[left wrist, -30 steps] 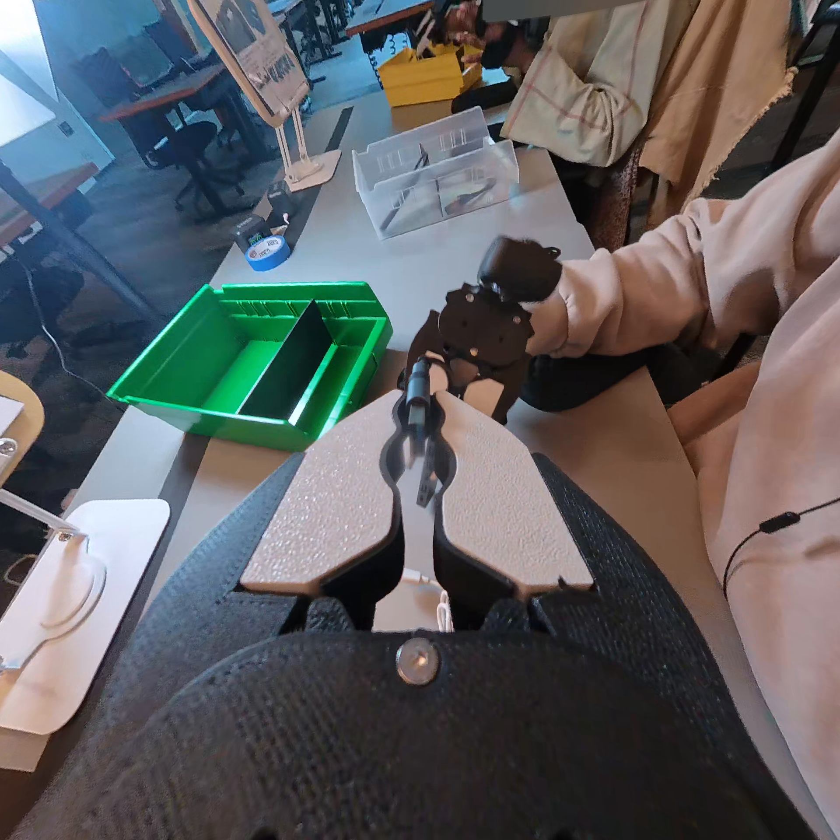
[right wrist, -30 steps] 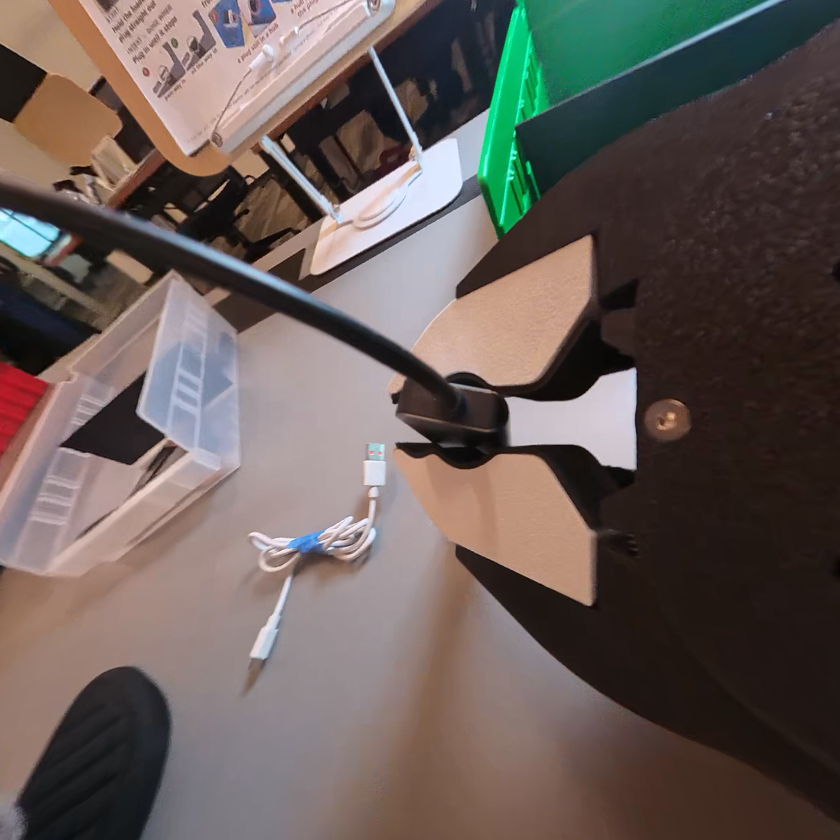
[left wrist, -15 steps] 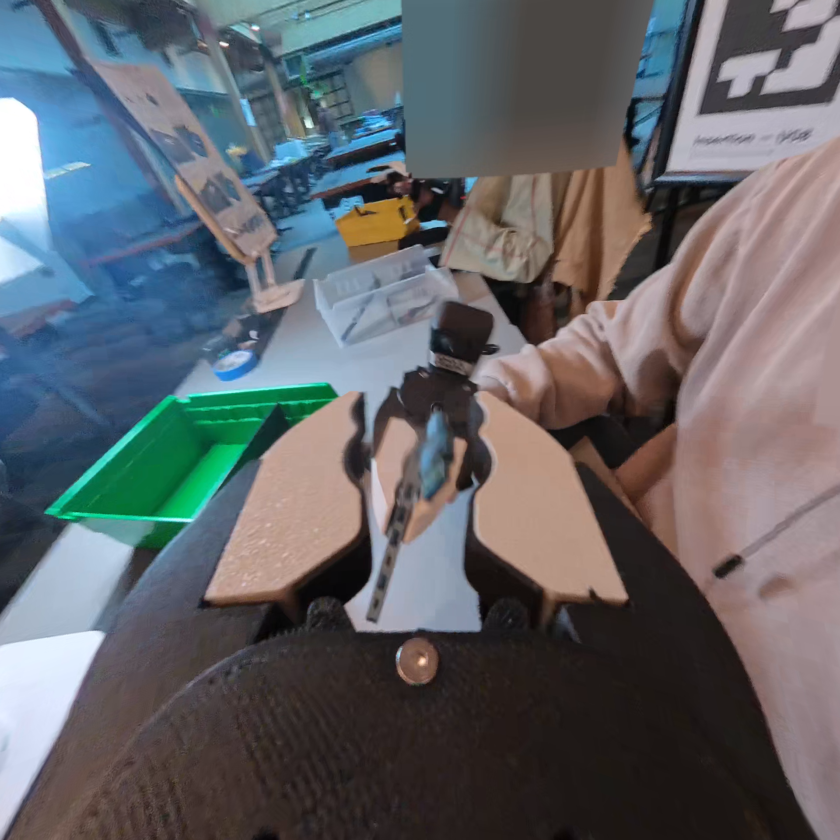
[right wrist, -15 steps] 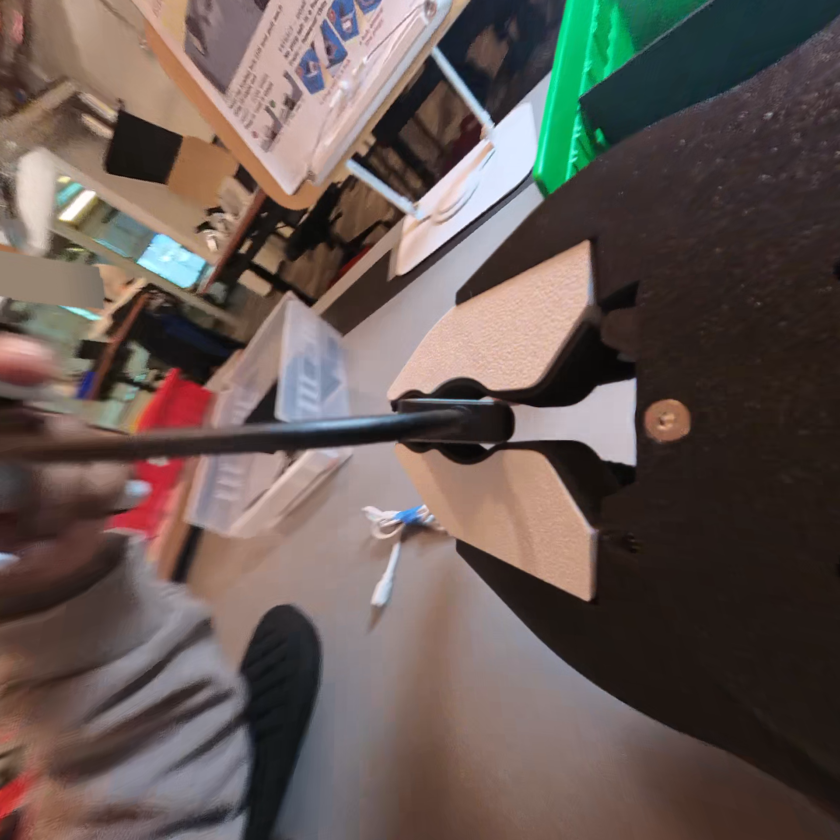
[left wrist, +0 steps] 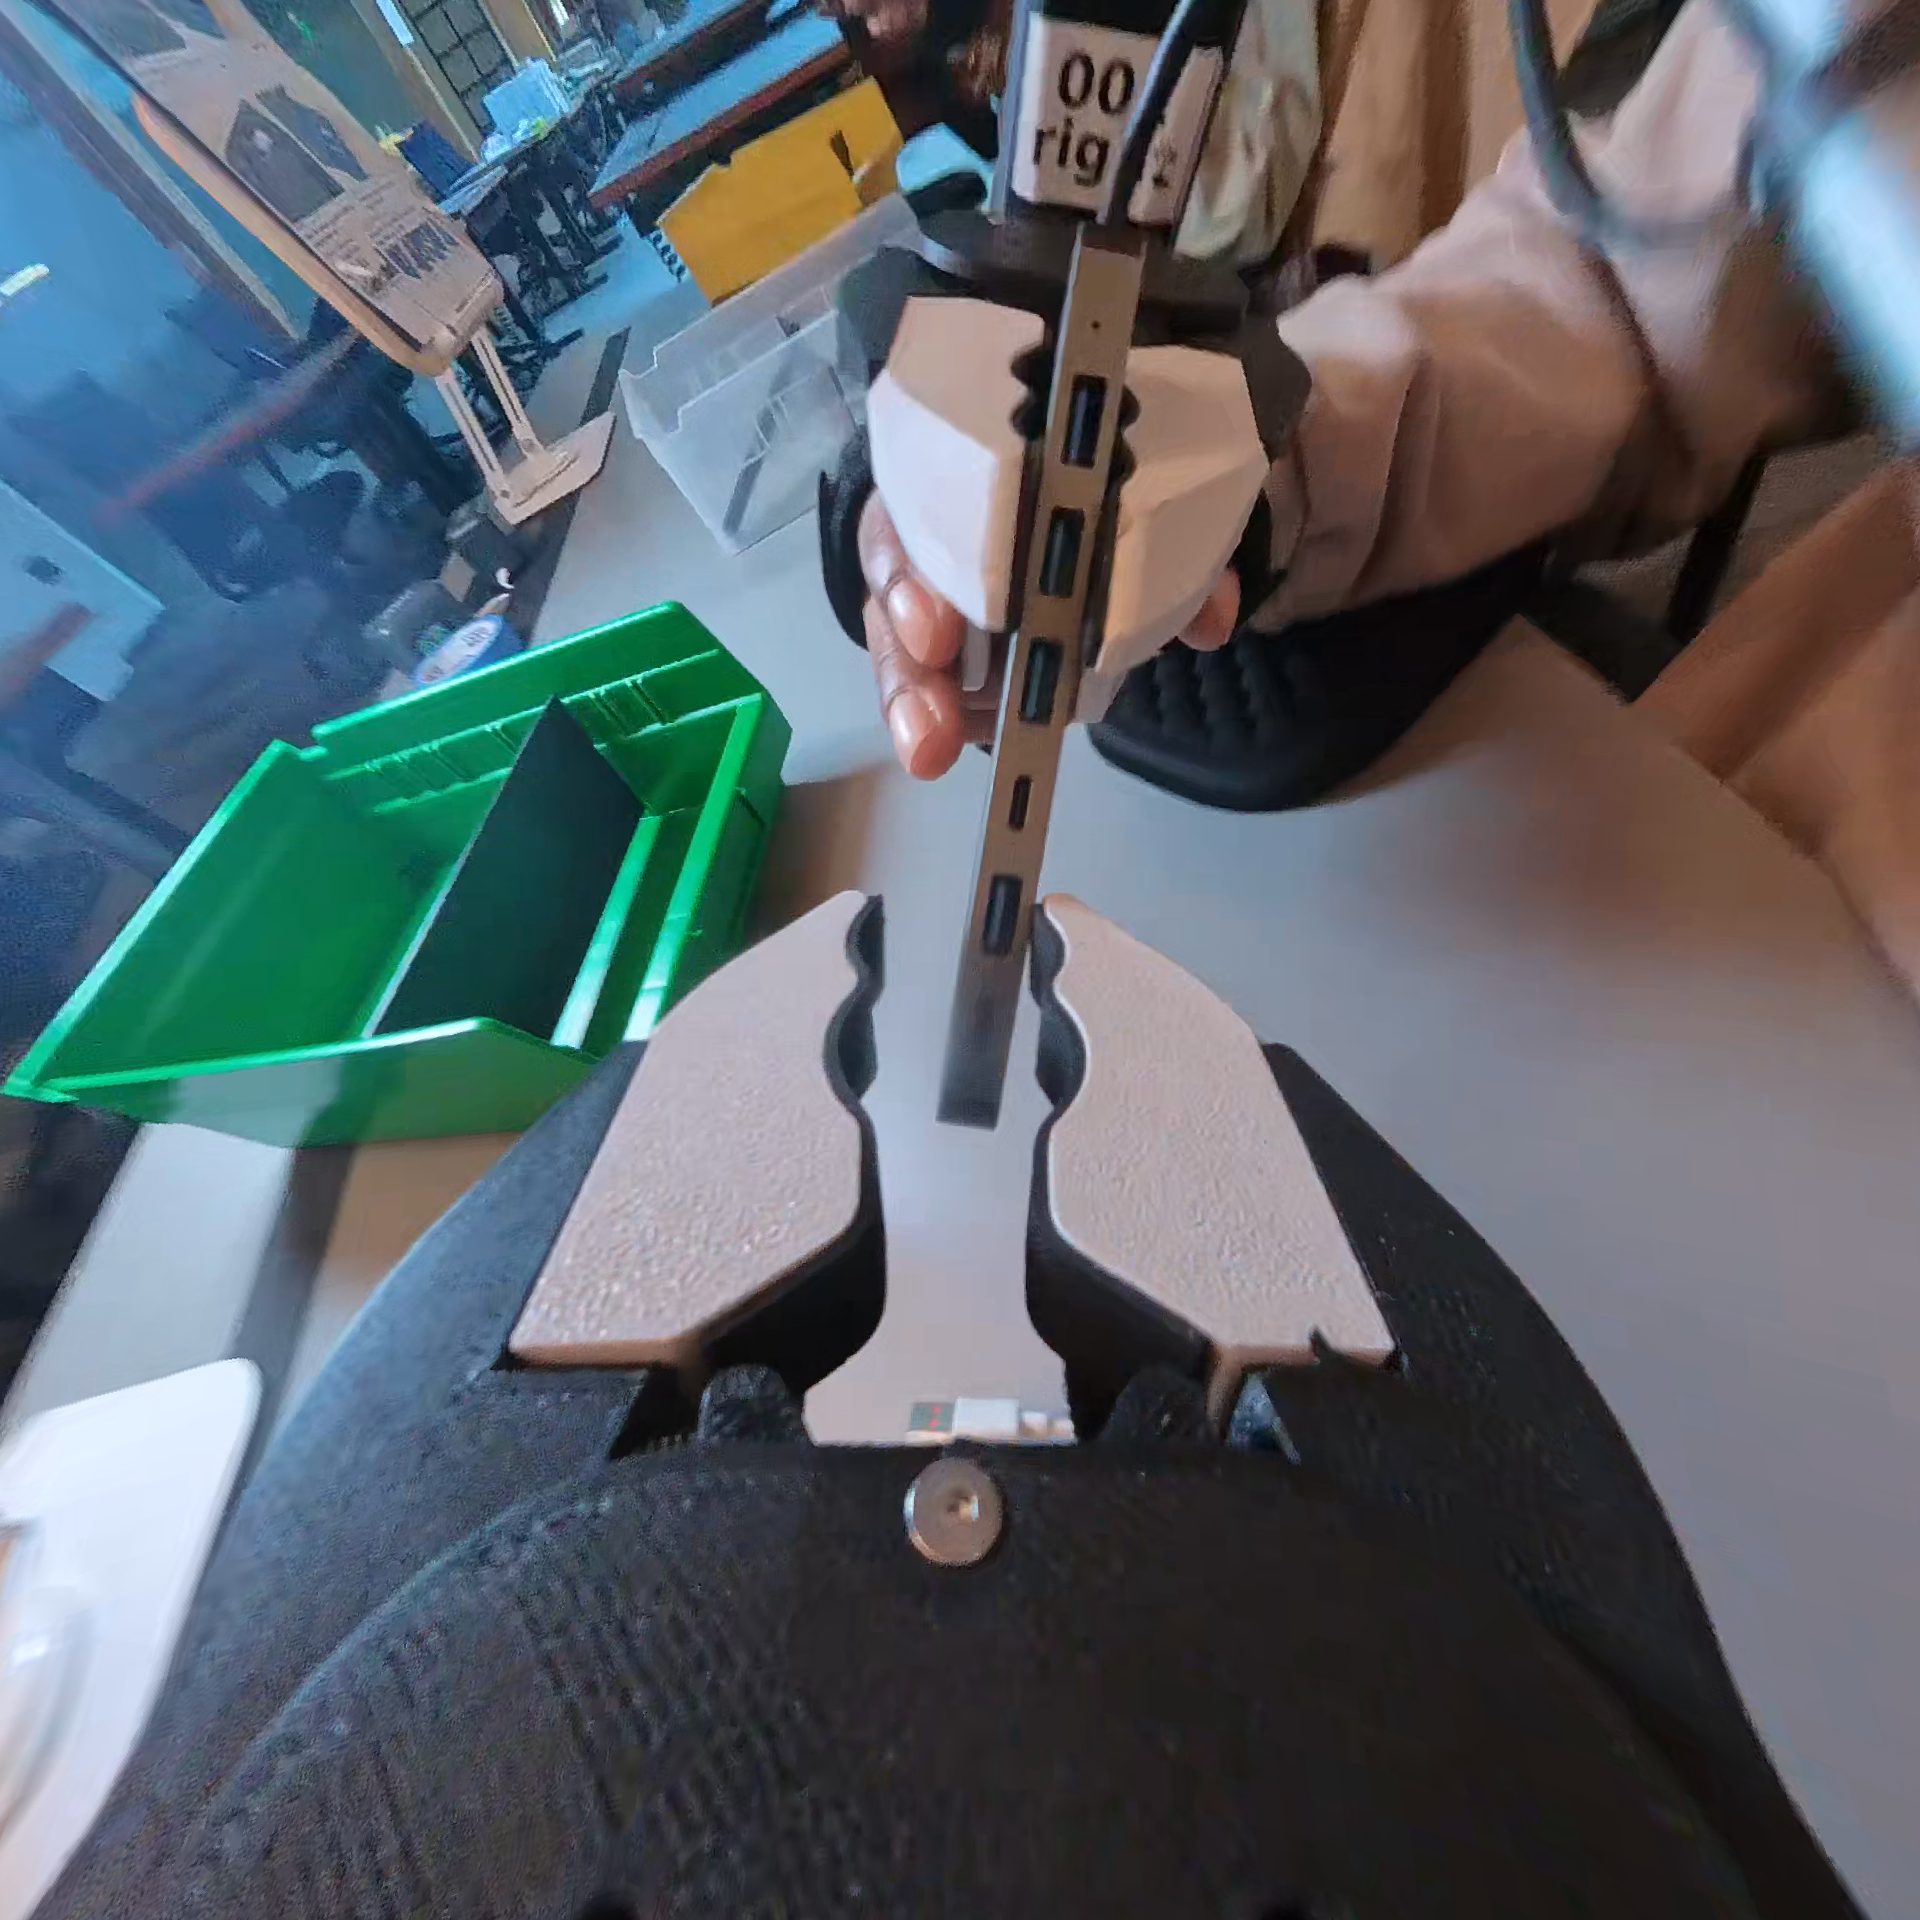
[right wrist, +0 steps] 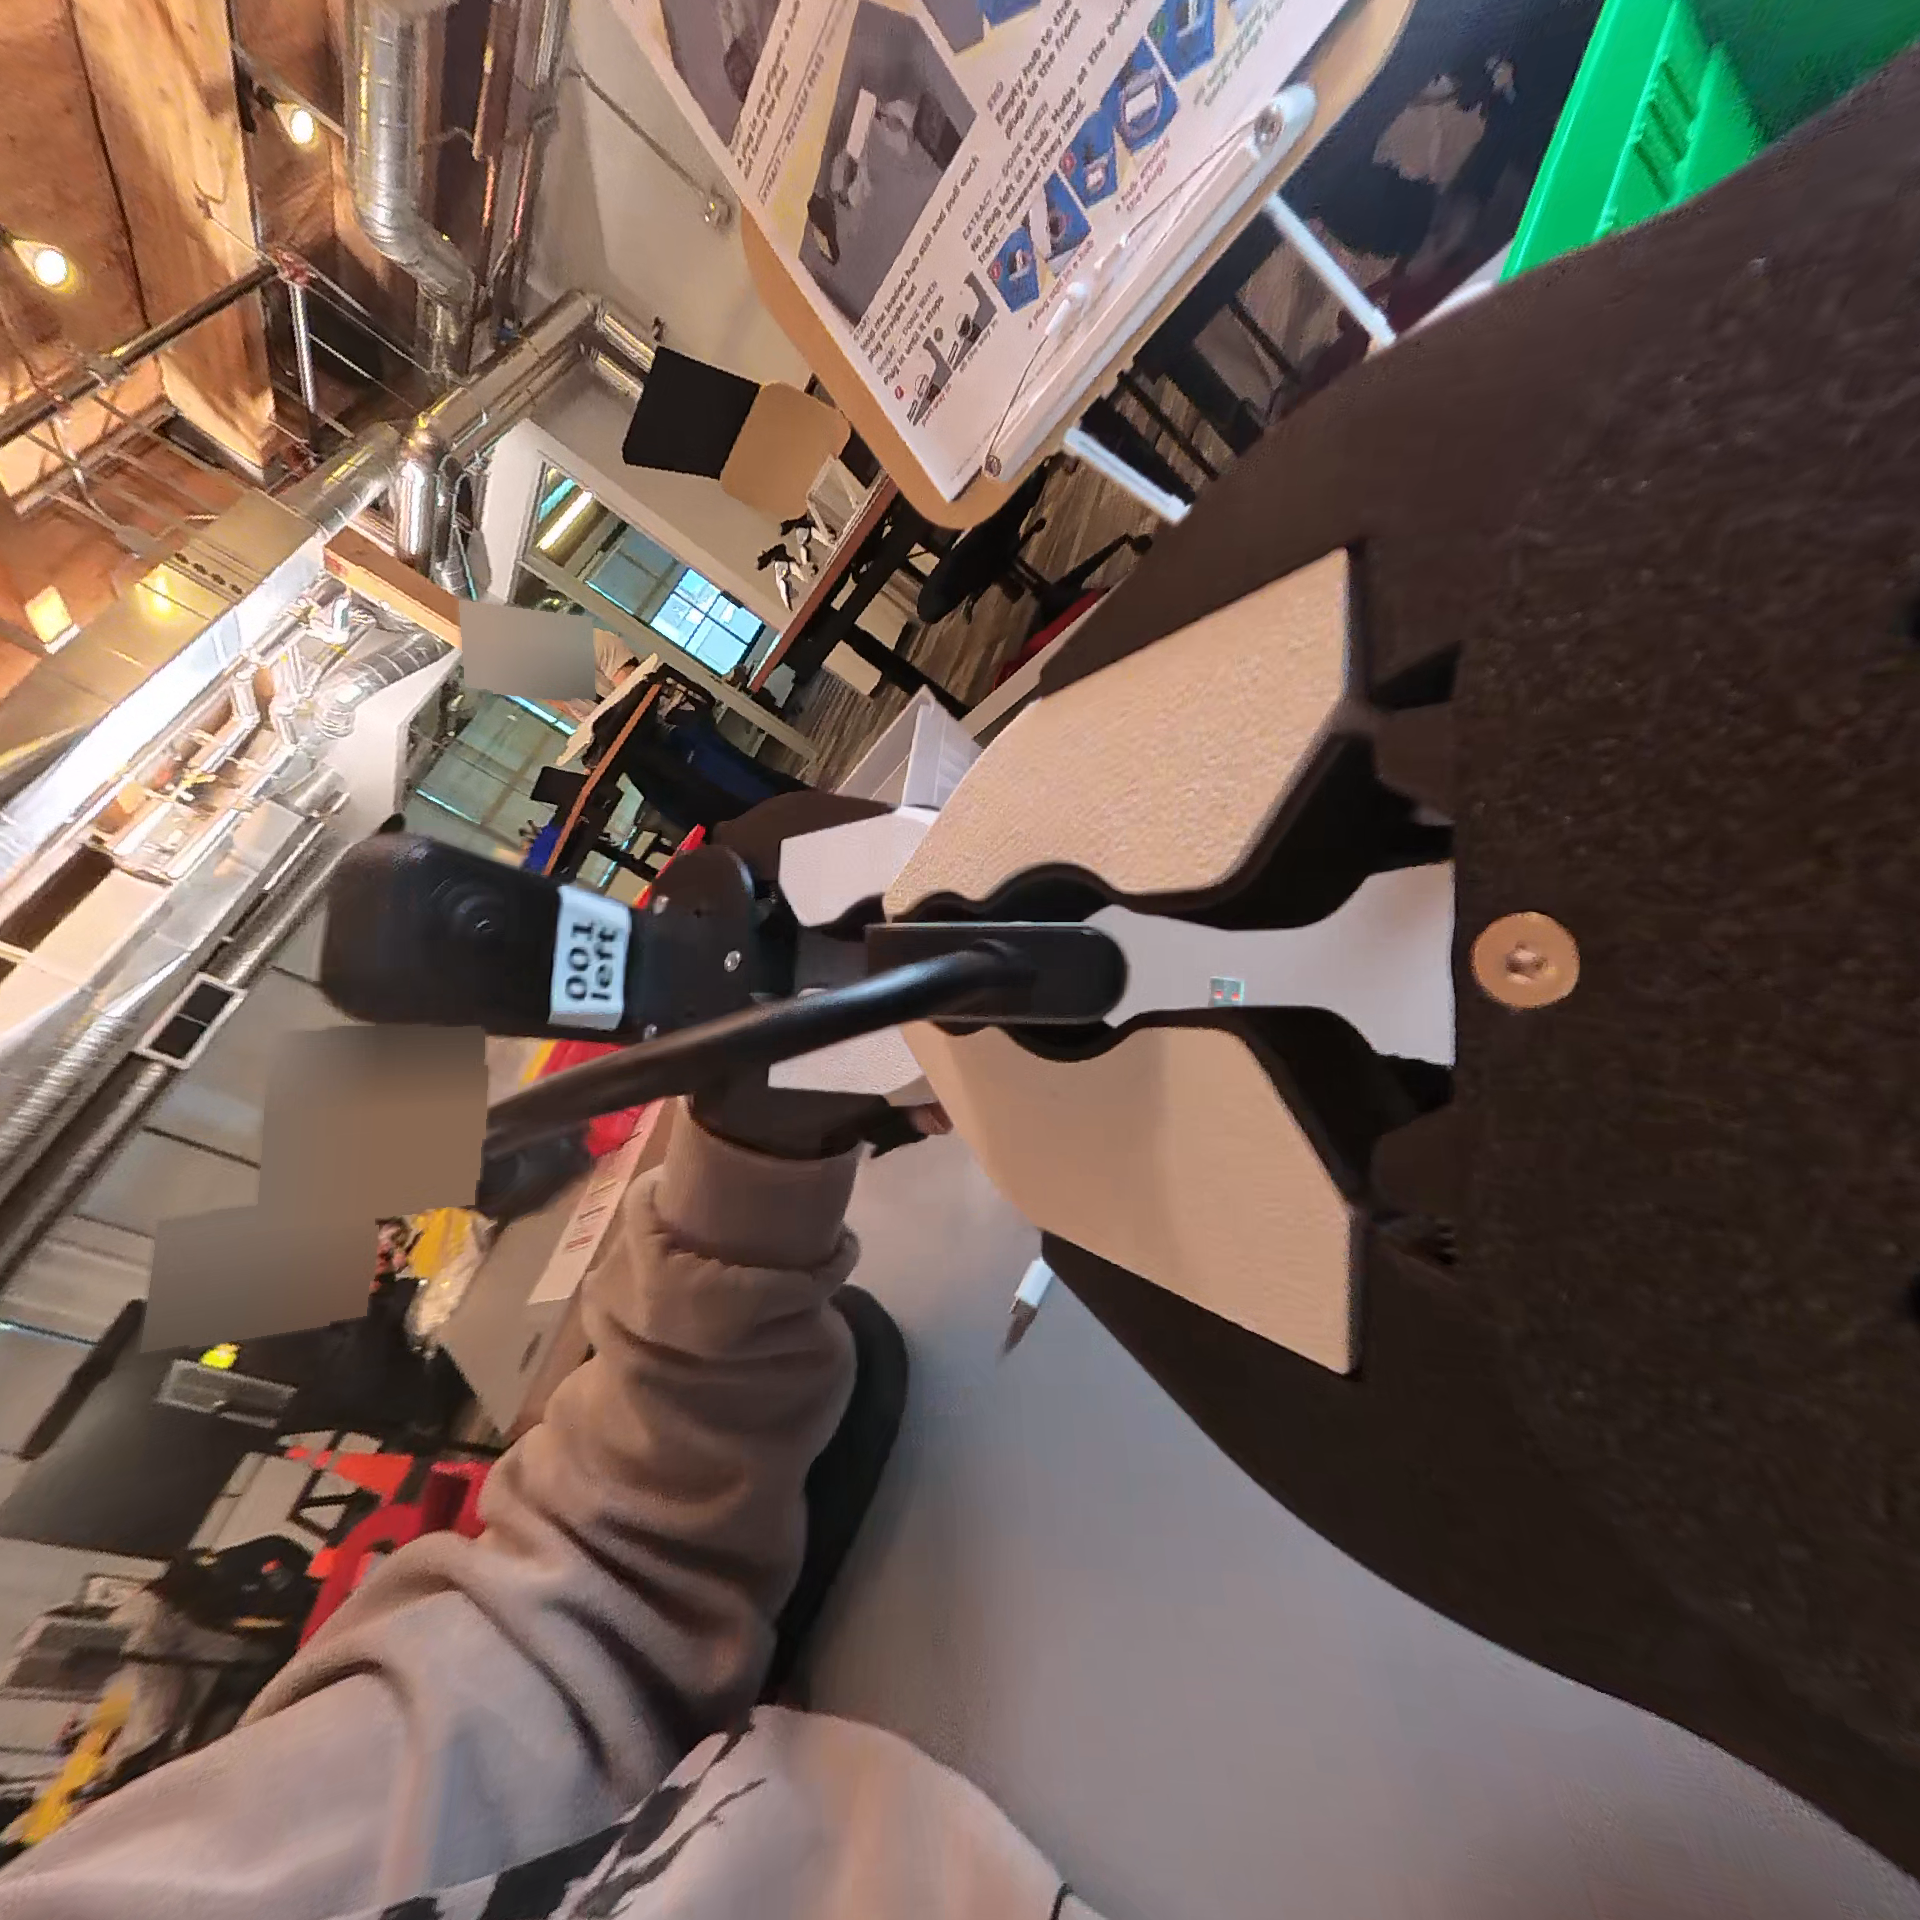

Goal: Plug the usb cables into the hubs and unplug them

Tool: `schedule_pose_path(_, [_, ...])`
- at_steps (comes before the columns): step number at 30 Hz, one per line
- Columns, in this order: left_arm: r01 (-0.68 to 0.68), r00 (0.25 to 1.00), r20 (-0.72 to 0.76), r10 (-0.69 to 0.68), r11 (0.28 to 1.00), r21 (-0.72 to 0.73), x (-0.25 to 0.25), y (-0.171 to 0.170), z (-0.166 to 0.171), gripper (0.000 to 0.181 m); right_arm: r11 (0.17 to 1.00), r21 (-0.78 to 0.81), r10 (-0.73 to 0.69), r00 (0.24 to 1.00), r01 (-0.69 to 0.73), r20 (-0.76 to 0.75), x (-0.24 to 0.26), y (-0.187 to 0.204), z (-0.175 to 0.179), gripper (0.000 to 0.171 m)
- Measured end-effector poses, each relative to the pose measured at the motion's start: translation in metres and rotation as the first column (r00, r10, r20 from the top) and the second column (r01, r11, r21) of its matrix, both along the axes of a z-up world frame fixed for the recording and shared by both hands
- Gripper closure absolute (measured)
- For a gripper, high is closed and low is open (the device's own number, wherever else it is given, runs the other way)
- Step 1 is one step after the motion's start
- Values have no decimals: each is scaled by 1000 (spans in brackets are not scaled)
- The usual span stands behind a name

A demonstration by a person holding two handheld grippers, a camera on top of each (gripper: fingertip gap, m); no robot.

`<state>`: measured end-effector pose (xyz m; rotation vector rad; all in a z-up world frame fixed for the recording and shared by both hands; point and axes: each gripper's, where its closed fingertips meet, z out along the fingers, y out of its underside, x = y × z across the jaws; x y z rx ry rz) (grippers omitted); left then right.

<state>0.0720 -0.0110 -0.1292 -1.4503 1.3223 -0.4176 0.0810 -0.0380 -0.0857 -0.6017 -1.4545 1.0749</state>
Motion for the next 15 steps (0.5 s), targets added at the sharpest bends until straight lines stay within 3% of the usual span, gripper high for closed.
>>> schedule_pose_path(2, [-11,992,-125,23,995,96,1,1,-9,169,999,45,-20,1000,19,12,-2,0,-5,160])
schedule_pose_path(8, [-9,962,-256,98,944,328,-16,9,-8,170,933,295,-233,971,206,60,-11,16,-26,158])
schedule_pose_path(15, [29,954,-290,78,937,349,-20,9,-19,170,892,382,-295,951,241,90,-18,22,-43,152])
